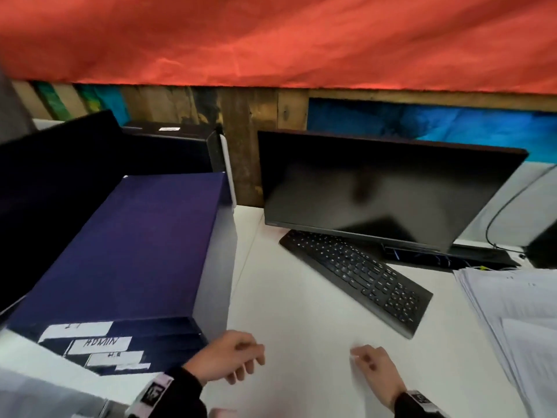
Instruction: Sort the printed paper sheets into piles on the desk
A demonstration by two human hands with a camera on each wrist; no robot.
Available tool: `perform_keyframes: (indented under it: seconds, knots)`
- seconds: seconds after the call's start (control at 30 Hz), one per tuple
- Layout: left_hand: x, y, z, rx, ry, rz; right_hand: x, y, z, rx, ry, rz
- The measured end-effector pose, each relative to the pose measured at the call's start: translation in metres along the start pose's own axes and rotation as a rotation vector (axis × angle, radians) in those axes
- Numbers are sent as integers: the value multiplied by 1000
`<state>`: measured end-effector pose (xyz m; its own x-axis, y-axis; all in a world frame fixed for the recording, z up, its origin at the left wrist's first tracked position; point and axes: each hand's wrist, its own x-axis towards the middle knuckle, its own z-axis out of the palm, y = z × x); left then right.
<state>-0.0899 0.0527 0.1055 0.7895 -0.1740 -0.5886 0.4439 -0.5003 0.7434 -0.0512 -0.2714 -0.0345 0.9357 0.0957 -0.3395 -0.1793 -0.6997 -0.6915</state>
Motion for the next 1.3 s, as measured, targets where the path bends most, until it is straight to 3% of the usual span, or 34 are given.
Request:
perform_keyframes:
  seconds: [0.07,0.2,0.33,0.47,0.57,0.73,0.97,1.17,1.23,1.3]
  knots:
    - [35,30,32,-5,-96,36,-7,11,-17,-16,63,7]
    - [102,80,107,27,-117,58,-25,53,-67,-103,285,81]
    - [143,118,182,11,-227,-5,-46,114,-137,-133,459,329]
    - [164,137,245,-66,-249,-71,-72,183,-197,-65,448,632]
    - [181,146,285,-132,-267,-112,-83,221,-226,-88,374,731]
    - [214,166,344,-202,-282,-158,-78,251,-223,-213,171,718]
    - [244,212,404,-473,-327,-248,-85,235,-217,-271,220,751]
    - [262,223,435,-626,-315,-257,-80,227,-214,-250,372,745]
    - [262,227,440,-585,-344,-228,-78,244,-219,-207,424,632]
    - [262,229,448,-427,-270,-152,-73,286,-199,-357,592,505]
